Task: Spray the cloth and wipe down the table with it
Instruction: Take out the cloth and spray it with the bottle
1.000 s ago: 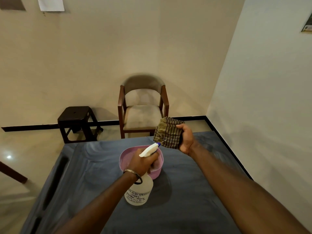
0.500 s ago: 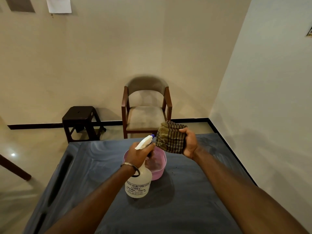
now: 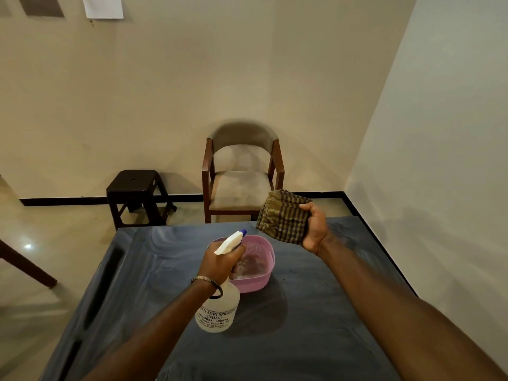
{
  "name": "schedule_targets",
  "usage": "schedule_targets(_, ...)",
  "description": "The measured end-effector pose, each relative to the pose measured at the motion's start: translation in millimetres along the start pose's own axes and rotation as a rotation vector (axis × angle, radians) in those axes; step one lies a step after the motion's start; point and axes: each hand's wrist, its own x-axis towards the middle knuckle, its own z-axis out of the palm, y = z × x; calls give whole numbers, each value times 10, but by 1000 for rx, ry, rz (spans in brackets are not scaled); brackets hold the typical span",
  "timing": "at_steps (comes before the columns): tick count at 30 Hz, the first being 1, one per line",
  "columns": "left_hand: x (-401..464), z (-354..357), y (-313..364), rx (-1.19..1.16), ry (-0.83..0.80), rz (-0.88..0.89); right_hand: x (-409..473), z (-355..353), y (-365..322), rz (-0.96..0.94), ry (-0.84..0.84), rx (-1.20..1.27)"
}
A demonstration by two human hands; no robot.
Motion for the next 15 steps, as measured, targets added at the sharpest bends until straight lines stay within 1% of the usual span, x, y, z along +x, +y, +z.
schedule_targets(4,-67,-16,-38,-11,-21,32,27,19,2,-14,24,22)
schedule_targets(9,-144,31,-74,6,-25,10,36,28,17,-24,40,26)
schedule_targets(15,-224,63,-44,13,-110,42,42,66,27,-28,37,53)
